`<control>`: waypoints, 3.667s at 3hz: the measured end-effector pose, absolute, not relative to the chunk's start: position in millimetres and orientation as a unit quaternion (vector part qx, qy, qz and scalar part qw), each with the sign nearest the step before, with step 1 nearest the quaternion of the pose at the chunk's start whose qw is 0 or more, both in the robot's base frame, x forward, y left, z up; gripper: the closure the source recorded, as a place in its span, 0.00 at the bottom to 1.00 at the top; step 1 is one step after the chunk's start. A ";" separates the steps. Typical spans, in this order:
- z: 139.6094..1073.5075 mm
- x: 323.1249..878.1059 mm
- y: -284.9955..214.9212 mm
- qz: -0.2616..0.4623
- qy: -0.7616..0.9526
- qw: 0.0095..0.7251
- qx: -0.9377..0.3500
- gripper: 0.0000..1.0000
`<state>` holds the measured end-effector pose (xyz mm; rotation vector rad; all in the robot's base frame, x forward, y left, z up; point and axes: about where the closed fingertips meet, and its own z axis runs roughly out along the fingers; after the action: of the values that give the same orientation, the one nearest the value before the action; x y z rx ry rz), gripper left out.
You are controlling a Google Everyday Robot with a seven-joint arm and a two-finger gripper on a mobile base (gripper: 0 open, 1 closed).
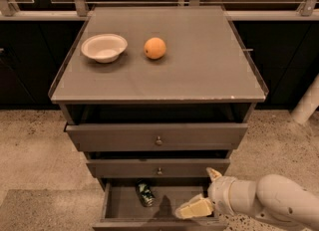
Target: Pick green can from bottom drawer and place on counter
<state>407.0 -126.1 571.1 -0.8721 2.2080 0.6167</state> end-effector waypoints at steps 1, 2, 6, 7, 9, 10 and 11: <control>557.1 404.1 -119.3 0.254 0.847 0.331 -0.329 0.00; 556.6 401.5 -121.1 0.247 0.852 0.331 -0.323 0.00; 406.6 432.4 -58.0 0.309 0.848 0.336 -0.267 0.00; 409.4 431.2 -58.7 0.295 0.851 0.338 -0.272 0.00; 311.5 466.9 -1.9 0.315 0.844 0.340 -0.270 0.00; 303.7 468.6 4.6 0.318 0.844 0.336 -0.270 0.00; 285.1 473.7 7.3 0.311 0.849 0.332 -0.268 0.00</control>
Offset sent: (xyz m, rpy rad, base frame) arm -0.0091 -0.0005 -0.0148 0.0041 0.0254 -0.0481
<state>473.7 7.3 285.1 -0.7006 2.2189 0.8118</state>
